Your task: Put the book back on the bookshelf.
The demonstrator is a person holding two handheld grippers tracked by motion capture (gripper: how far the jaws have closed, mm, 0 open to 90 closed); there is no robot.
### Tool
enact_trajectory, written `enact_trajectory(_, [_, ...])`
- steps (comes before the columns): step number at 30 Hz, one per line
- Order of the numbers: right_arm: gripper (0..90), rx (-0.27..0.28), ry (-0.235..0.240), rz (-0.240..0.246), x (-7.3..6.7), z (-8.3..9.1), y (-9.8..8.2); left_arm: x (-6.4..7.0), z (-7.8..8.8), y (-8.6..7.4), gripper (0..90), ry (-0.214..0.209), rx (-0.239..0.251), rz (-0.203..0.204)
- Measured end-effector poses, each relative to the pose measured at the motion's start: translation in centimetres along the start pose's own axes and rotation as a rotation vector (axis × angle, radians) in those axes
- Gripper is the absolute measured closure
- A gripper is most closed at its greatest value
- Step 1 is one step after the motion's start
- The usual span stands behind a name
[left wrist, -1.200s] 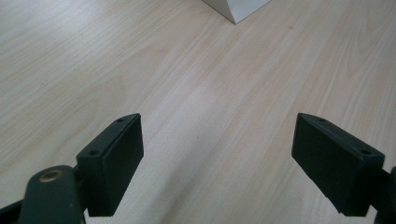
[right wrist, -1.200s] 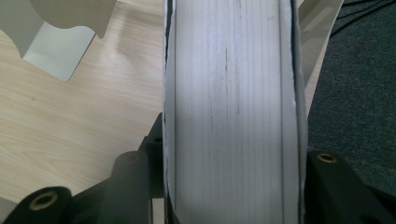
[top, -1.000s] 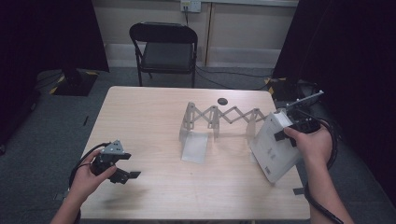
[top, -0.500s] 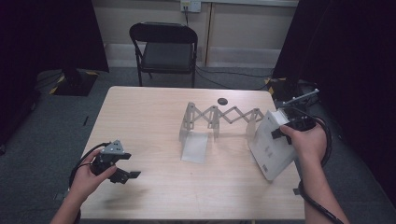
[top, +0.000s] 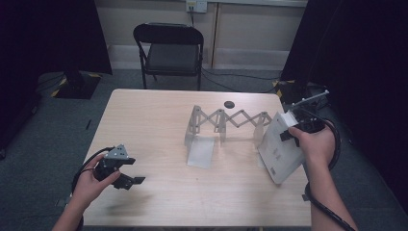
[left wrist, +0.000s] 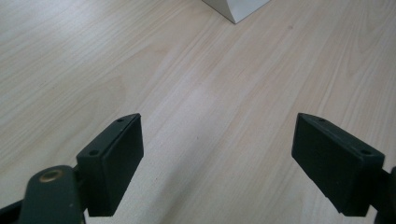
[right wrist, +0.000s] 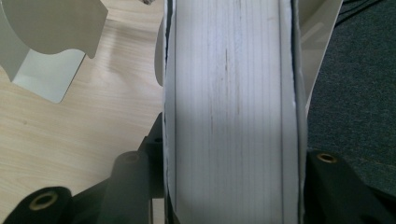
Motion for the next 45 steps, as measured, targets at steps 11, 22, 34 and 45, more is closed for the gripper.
enact_trajectory(11, [52.7, 0.002, -0.011, -0.016, 0.2, -0.3, 0.5, 0.0, 0.0, 0.0, 16.6, 0.003, -0.003, 0.000])
enact_trajectory(22, [52.7, 0.006, -0.023, -0.023, 0.3, -0.7, 0.9, 0.0, 0.0, 0.0, 16.6, 0.001, -0.004, 0.000])
enact_trajectory(34, [52.7, 0.015, -0.027, -0.040, 0.5, -1.1, 1.4, -0.1, -0.1, 0.0, 16.6, -0.001, -0.004, 0.001])
enact_trajectory(45, [52.7, 0.016, -0.034, -0.051, 0.9, -1.3, 1.8, -0.1, -0.2, -0.1, 16.6, -0.003, -0.004, 0.004])
Point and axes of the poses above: each handheld gripper's, and its own axes: z roughly backward along the jaws, y roughly out of its top, x roughly to its right, the point moved 3 cm from there along -z, roughly forward along the jaws, and after that the axes turned 4 degrees about z, right-handed, at the moved point
